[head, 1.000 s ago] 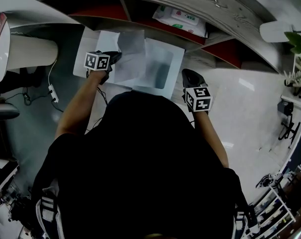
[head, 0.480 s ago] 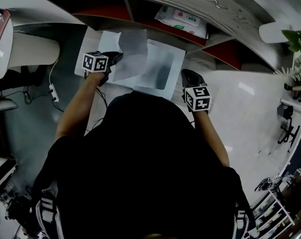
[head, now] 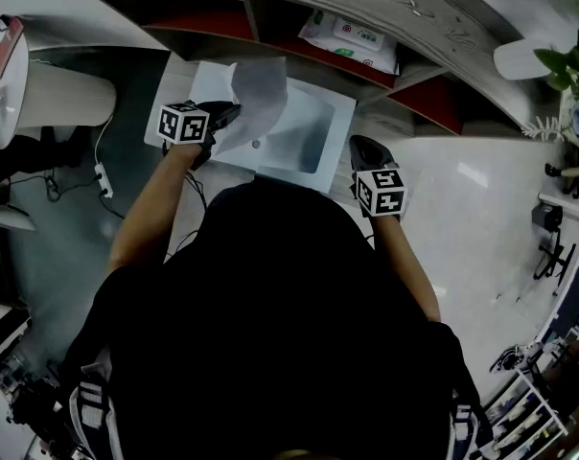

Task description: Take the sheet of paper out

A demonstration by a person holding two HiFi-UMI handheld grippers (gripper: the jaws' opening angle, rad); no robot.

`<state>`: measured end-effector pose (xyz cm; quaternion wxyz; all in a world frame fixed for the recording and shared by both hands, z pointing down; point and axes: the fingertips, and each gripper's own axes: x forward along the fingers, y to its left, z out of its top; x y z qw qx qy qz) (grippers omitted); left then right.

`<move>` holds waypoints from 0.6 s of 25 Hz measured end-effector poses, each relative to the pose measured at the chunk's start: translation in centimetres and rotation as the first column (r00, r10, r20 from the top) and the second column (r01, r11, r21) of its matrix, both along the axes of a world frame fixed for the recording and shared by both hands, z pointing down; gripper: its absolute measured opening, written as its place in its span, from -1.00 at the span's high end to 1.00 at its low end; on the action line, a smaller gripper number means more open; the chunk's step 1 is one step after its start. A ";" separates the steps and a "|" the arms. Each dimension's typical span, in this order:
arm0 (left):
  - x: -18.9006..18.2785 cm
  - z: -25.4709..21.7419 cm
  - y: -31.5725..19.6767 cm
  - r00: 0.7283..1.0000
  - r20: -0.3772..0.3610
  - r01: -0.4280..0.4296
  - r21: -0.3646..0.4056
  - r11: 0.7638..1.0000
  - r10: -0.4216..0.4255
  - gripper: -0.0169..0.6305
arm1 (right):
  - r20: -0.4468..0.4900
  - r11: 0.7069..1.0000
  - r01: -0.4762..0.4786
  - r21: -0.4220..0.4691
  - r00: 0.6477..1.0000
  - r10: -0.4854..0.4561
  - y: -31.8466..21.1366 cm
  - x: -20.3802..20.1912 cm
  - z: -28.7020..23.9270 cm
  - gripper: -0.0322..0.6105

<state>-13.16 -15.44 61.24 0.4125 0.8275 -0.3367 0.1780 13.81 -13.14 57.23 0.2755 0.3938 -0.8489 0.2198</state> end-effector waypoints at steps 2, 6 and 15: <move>0.4 -0.6 0.1 1.000 -0.008 -0.010 0.011 1.000 0.010 0.84 | 0.000 1.000 0.000 0.001 1.000 0.000 0.3 -0.1 -0.1 0.85; 0.9 -1.3 0.4 0.999 -0.021 -0.024 0.022 0.999 0.024 0.84 | 0.003 1.000 0.002 0.004 1.000 -0.002 0.6 -0.2 -0.3 0.85; 1.6 -2.0 1.5 0.998 -0.041 -0.049 0.026 0.998 0.050 0.84 | 0.003 0.999 -0.010 0.030 1.000 0.010 1.2 -0.2 -1.2 0.85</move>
